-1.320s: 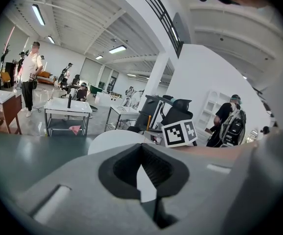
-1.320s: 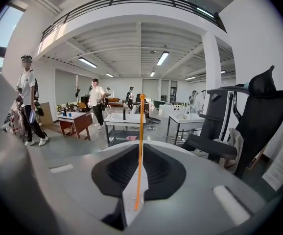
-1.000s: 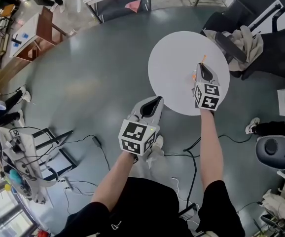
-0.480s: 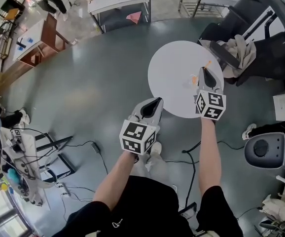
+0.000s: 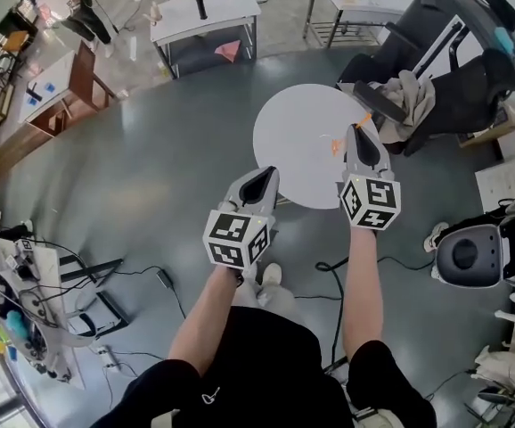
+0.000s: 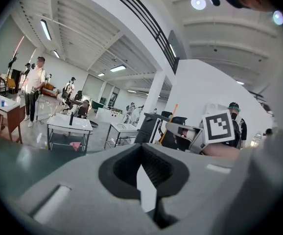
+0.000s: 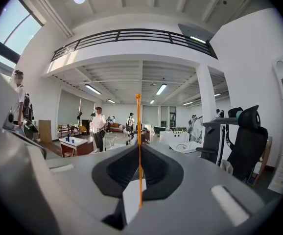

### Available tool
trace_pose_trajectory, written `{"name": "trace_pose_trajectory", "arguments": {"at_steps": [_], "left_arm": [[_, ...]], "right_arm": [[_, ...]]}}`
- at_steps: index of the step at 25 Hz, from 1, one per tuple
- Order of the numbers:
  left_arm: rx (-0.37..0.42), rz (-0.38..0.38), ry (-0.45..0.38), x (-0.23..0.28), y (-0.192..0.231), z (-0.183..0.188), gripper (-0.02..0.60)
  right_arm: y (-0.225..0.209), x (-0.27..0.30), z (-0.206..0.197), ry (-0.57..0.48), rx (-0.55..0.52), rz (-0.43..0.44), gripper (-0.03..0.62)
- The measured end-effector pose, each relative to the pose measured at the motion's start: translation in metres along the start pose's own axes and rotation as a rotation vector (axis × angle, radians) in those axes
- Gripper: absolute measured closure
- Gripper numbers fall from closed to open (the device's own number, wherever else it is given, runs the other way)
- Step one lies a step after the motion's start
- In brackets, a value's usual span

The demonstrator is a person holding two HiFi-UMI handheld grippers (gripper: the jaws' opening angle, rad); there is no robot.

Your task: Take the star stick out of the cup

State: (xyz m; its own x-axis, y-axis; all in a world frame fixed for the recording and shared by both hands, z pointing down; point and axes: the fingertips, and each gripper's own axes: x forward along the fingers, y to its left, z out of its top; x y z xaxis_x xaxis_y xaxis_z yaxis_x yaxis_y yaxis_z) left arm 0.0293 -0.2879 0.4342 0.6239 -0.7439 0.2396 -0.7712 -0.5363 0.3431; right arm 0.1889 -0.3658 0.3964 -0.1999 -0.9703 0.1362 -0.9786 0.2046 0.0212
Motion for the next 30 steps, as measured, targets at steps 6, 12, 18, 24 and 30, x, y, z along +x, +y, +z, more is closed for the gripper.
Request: {"name": "trace_pose_trajectory", "arguments": {"at_steps": [6,12,18,24,30], "left_arm": [[0.029,-0.032,-0.042,-0.014,-0.019,0.014,0.578],[0.066,-0.05,-0.073,-0.027,-0.032,0.021,0.578],[0.098,-0.058,-0.103,-0.041,-0.038,0.028,0.578],[0.124,-0.071,-0.112,-0.047,-0.05,0.029,0.578],[0.145,-0.085,-0.122,-0.051,-0.06,0.035,0.578]], "right_arm": [[0.024,-0.051,0.031,-0.021,0.005,0.025,0.583],[0.046,-0.102,0.026,-0.01,0.04,0.004,0.583],[0.061,-0.131,0.01,-0.002,0.067,-0.025,0.583],[0.071,-0.14,-0.004,0.022,0.061,-0.014,0.583],[0.072,-0.146,-0.003,0.025,0.052,-0.019,0.583]]}}
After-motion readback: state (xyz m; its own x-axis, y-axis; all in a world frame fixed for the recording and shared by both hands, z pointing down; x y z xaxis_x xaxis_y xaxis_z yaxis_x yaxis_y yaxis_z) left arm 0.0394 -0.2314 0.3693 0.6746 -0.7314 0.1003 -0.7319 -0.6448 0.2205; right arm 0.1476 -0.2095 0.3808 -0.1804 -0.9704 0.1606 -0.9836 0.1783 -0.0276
